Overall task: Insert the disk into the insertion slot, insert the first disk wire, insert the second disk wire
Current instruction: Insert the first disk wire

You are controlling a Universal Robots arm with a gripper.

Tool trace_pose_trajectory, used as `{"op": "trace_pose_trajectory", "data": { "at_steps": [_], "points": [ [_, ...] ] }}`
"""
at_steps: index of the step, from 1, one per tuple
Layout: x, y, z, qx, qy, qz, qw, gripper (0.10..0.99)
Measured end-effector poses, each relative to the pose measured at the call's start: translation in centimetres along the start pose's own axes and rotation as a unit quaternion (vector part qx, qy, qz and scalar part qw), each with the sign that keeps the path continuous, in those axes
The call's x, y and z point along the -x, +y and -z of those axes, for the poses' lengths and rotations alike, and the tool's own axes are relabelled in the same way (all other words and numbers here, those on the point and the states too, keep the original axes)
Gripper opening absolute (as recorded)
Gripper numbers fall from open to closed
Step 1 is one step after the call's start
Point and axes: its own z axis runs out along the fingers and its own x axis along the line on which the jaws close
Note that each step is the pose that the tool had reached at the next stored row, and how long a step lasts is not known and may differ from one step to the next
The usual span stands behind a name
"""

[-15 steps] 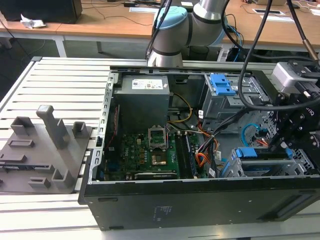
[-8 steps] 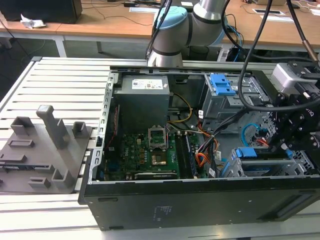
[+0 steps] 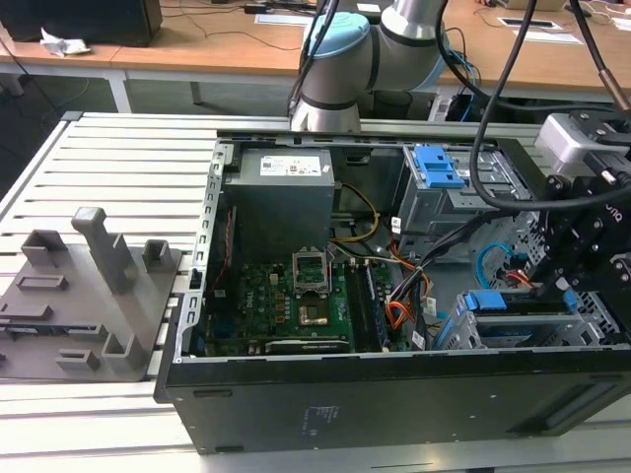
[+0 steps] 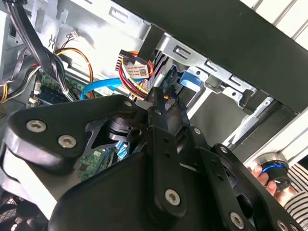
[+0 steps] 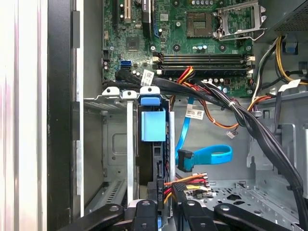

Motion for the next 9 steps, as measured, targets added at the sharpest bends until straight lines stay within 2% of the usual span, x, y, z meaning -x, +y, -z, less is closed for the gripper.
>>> {"op": "trace_pose_trajectory", "data": {
  "at_steps": [9],
  "points": [
    [0.00,0.04,0.00,0.0000,0.0001,0.000,1.0000,0.267]
  ]
}}
